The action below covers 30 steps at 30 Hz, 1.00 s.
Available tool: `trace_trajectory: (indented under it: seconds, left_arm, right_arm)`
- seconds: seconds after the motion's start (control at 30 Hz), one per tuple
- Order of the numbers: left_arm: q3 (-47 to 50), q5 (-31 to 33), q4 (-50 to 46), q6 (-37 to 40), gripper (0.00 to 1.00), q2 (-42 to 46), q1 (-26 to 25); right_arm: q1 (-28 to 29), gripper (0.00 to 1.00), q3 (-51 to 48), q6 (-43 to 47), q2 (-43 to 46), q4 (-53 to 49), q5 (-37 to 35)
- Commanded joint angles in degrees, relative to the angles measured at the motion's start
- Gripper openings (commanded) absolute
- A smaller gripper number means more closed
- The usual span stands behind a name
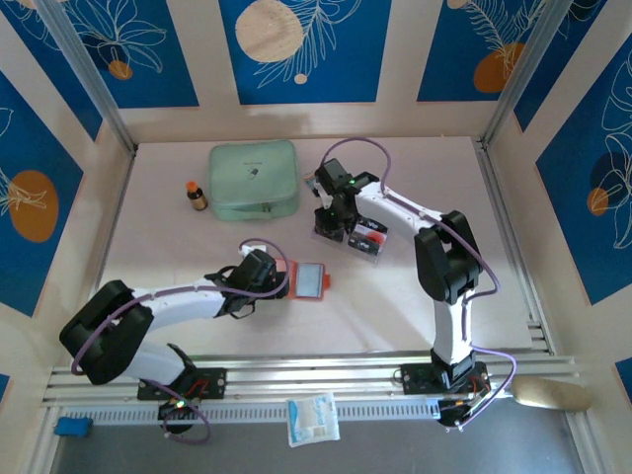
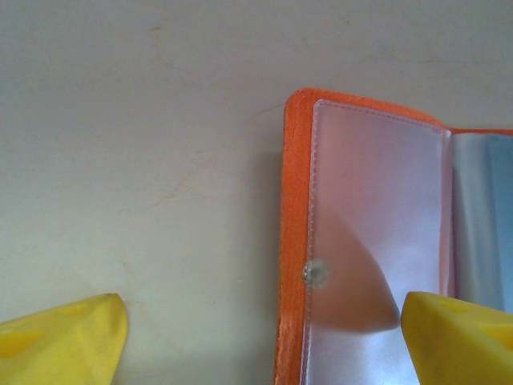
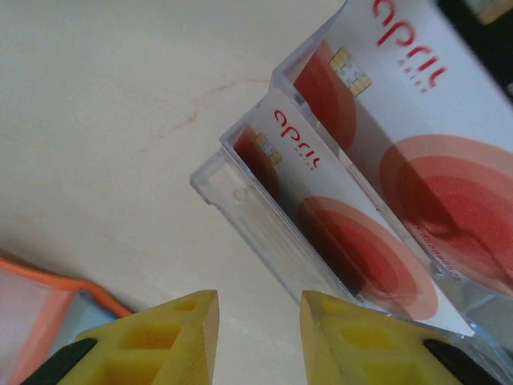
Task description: Put the credit cards into the card holder
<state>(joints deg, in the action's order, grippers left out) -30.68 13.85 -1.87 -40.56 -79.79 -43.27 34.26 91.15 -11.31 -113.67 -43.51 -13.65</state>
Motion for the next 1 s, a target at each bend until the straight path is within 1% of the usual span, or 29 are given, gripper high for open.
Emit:
trace_trajectory:
  seconds: [0.0,0.33,0.6,0.67,0.8,0.97]
  left_arm:
    - [0.97,1.01,-0.59,-0.22,0.89,0.51,-0.26]
    - [1.12,0.48,0.15,-0.49,0.89,-0.22,-0.26]
    - [0.89,0.22,0.55,-0.66,0.89,-0.81,-0.26]
    - [0.91,0.13,0.59,-0.75,0.89,-0.9,-0.24]
    - [0.85,0.04,0.81,-0.76,0.89,-1.0,-0.24]
    - [0.84,-0.19,0.81,-0.83,0.89,-0.99,-0.24]
  right_arm:
    - [1.07,0.34,2.93,3.68,-1.13,-3.25,-5.37]
    - [2.74,0.34,4.55,6.5,-3.62,-2.66,-11.12]
    - [2.96,0.33,5.26,8.05,-6.38,-2.19,-11.27]
    - [3.08,0.3,5.16,8.41,-6.48,-2.15,-11.15]
    - [3.05,0.22,4.83,8.83,-5.91,-2.27,-11.03]
    - [3.04,0.21,5.08,9.83,-5.08,-2.37,-10.36]
